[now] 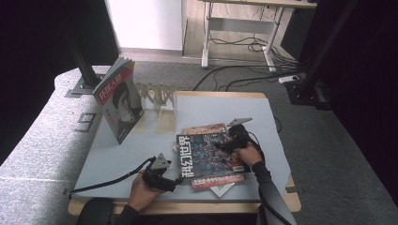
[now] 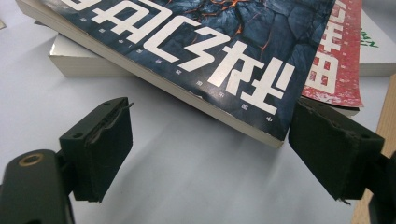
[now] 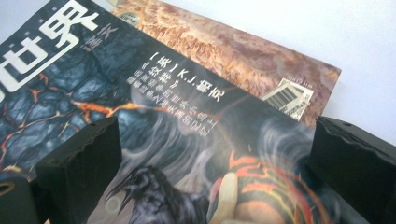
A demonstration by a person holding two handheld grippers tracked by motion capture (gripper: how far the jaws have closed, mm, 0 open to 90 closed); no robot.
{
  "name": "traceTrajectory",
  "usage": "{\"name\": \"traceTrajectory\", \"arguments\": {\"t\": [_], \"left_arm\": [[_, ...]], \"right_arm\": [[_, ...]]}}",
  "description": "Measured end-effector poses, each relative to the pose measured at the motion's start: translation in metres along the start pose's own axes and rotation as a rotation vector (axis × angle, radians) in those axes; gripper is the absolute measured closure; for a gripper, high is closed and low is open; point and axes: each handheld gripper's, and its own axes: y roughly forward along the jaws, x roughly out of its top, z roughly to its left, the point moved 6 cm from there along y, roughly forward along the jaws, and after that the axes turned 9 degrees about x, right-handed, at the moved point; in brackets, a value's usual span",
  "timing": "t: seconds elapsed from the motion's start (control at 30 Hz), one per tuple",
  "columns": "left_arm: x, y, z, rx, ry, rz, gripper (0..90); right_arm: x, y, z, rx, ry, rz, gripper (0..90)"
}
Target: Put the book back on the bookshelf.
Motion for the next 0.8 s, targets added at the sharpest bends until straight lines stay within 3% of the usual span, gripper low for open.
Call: {"name": "traceTrajectory", "arguments": {"t": [0.2,0.63,0.8], "left_arm": [[0.0,0.0,0.0,0.0,0.004,-0.003,13.4],[0.0,0.001,0.0,-0.003,0.005,-0.004,13.5],[0.001,0.0,0.004,0.026,0.011,0.003,13.8]], "right_arm": [[0.005,0.004,-0.005,-0.003,-0.016,0.01,2.3],[0.009,0.014,-0.012,0.002,-0.005,0.037,3.1],[0.005,0.008,-0.013,0.003,0.005,0.026,3.6]]}}
